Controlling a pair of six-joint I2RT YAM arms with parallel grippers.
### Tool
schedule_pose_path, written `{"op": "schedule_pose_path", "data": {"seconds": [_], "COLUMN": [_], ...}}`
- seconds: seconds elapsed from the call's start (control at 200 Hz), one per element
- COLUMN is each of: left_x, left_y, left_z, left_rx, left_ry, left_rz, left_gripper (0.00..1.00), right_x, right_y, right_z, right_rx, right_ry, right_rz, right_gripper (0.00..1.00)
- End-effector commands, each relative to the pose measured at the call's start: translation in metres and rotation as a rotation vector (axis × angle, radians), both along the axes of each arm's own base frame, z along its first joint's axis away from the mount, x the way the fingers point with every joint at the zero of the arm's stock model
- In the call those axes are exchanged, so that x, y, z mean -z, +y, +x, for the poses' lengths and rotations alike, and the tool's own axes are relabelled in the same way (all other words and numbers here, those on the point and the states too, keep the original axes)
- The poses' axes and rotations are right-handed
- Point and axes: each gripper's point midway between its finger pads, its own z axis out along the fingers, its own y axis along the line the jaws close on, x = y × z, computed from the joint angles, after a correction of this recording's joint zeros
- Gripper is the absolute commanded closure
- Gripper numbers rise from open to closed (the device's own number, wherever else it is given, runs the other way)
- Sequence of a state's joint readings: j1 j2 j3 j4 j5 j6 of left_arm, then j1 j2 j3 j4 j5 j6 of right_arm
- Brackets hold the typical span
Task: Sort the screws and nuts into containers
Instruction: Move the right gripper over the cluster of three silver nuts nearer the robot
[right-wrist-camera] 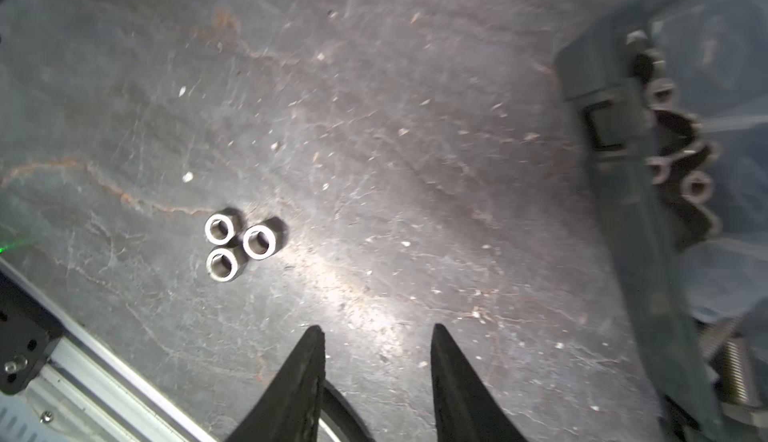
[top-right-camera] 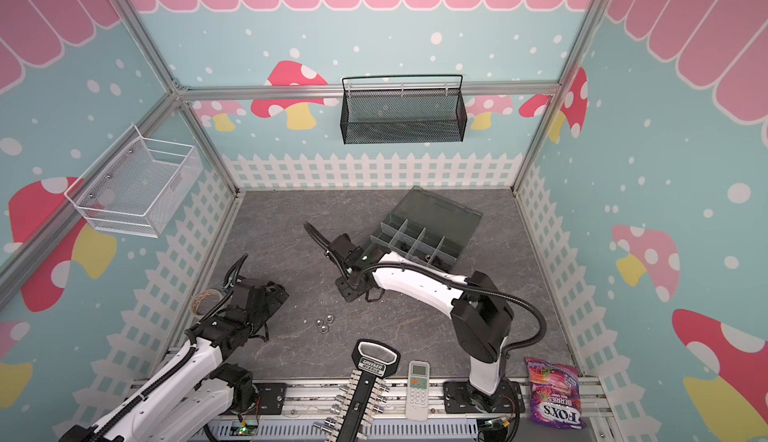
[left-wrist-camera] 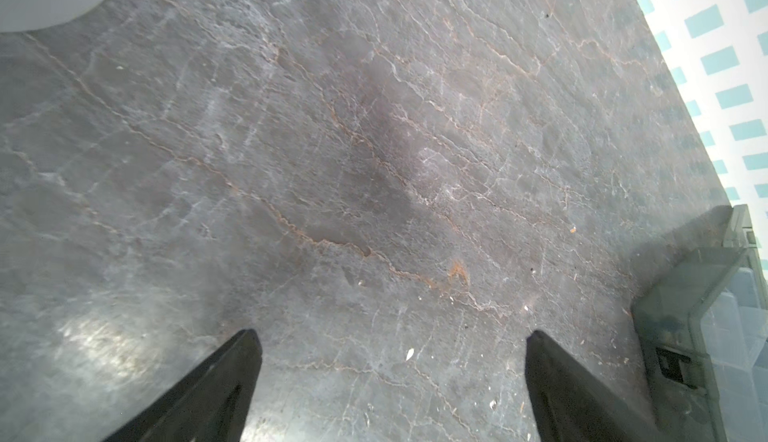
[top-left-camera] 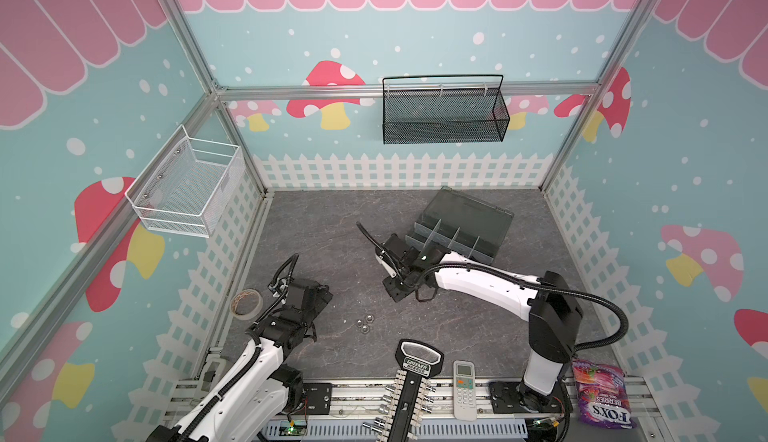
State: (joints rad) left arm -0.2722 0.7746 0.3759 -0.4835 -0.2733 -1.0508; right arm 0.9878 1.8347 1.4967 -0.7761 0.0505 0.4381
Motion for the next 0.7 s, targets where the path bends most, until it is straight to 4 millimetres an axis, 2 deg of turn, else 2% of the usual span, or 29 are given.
{"op": "schedule_pose_path", "data": {"seconds": [0.0, 0.03, 0.245, 0.455, 0.695], "left_x": [0.008, 0.009, 0.008, 0.007, 0.011], "left_y": [0.011, 0.012, 0.019, 0.021, 0.02], "left_z": [-0.011, -0.013, -0.02, -0.02, -0.021], "left_rx": [-0.063, -0.068, -0.1, -0.112, -0.114], "left_ry": [0.021, 0.021, 0.008, -0.011, 0.007], "left_rz": [-0.011, -0.013, -0.025, -0.036, -0.039], "left_gripper": [0.0, 0.0, 0.0, 0.0, 0.0], "right_x": [0.008, 0.022, 0.049, 0.066, 0.075], "right_y": [0.018, 0.023, 0.046, 0.057, 0.064], "right_z": [-0.019, -0.023, -0.033, -0.031, -0.028], "right_rx": [-0.067, -0.085, -0.161, -0.186, -0.192], "right_ry": [0.027, 0.038, 0.042, 0.048, 0.054], "right_rz": [-0.031, -0.062, -0.121, -0.143, -0.148], "right_gripper": [0.55, 0.55, 0.55, 0.54, 0.53]}}
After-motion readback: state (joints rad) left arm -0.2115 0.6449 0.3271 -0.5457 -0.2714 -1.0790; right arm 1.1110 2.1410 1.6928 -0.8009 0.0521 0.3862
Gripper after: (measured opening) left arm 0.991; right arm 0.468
